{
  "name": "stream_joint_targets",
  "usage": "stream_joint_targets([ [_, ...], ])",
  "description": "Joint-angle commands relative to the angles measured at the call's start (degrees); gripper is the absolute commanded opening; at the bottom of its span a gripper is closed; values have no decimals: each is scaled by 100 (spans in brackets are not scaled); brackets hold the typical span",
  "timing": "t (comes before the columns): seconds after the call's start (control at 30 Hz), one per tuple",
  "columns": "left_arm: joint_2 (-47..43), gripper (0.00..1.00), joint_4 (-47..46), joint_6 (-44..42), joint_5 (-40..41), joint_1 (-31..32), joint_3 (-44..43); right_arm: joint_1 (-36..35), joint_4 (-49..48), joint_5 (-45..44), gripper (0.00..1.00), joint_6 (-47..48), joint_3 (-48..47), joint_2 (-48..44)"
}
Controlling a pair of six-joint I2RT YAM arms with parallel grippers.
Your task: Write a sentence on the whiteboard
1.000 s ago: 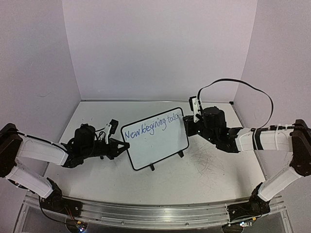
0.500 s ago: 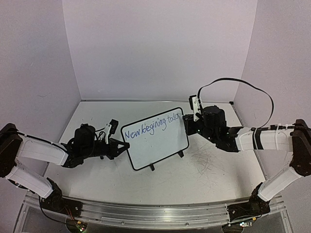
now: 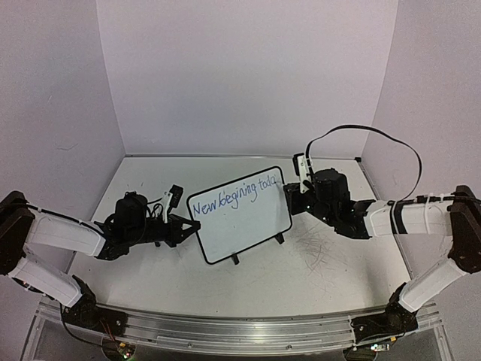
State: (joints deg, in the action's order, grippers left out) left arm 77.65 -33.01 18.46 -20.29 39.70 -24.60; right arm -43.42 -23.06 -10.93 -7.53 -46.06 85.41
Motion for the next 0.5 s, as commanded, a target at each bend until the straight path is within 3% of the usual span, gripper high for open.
stream_joint_targets([
  [0.0,-55,0,288,-302,456,-53,47,9,26,-51,0,-3,-24,-92],
  [0.27,-80,0,298,-299,466,-50,52,9,109,61,0,-63,-50,-628],
  [0.47,-50,0,301,-317,439,-50,51,26,128,18,0,56,-189,-461],
])
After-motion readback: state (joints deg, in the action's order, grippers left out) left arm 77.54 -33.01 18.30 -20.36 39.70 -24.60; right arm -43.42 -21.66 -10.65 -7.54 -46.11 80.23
